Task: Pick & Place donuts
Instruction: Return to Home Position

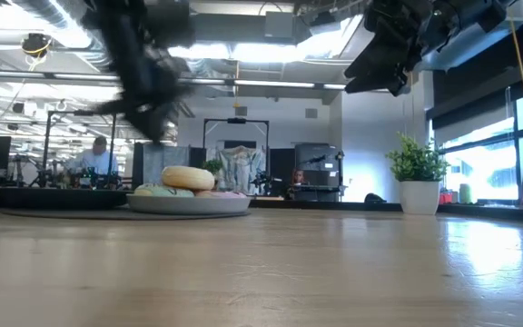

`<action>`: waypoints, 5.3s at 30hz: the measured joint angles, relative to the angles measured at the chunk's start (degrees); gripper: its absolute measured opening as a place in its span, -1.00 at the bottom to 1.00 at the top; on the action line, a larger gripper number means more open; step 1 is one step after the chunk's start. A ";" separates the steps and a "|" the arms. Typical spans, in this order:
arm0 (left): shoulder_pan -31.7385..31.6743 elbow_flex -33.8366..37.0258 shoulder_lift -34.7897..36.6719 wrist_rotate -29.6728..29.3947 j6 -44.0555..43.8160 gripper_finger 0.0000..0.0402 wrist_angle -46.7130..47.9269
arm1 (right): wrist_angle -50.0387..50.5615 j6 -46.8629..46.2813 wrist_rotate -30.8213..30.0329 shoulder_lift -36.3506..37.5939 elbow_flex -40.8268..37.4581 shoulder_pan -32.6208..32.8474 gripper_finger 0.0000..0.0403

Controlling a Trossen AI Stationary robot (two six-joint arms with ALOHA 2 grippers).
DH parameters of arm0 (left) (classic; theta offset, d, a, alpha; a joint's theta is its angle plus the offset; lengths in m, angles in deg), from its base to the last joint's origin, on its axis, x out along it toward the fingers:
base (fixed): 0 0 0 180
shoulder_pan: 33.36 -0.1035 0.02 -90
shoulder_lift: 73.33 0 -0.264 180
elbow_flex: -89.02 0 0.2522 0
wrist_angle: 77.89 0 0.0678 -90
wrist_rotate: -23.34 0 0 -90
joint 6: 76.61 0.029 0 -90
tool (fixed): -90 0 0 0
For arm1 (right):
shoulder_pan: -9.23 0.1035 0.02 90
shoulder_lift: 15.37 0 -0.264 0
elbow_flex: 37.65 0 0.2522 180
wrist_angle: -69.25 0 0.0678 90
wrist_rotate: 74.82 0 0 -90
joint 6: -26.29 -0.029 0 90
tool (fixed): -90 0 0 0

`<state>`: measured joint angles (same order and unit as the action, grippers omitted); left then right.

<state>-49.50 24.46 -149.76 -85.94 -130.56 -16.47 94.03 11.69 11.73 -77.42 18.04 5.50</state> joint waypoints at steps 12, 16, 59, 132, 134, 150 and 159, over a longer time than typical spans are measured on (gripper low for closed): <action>10.43 2.43 6.43 18.64 32.69 -0.60 -48.83 | -6.30 -1.10 8.58 9.67 -9.50 0.89 -0.08; 10.33 11.66 12.87 21.29 32.76 -0.61 -57.99 | -13.32 -0.65 9.27 20.81 -16.78 1.84 -0.08; -13.18 50.31 73.37 37.09 30.55 -0.59 -62.01 | -20.46 0.60 5.99 55.45 -34.01 -0.56 -0.08; -17.08 50.31 76.29 40.58 32.16 -0.60 -56.86 | -13.69 4.46 -5.53 61.03 -41.53 -0.56 -0.08; -17.08 50.31 76.30 40.58 32.16 -0.60 -56.85 | -13.69 4.51 -5.53 61.03 -41.53 -0.56 -0.08; -17.08 50.31 76.29 40.58 32.16 -0.61 -56.86 | -13.67 4.44 -5.53 61.03 -41.51 -0.56 -0.08; -17.08 50.31 76.29 40.58 32.16 -0.60 -56.86 | -13.68 4.47 -5.53 61.03 -41.51 -0.56 -0.08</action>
<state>-66.59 74.77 -73.47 -45.36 -98.39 -73.32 80.34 16.15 6.20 -16.39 -23.46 4.93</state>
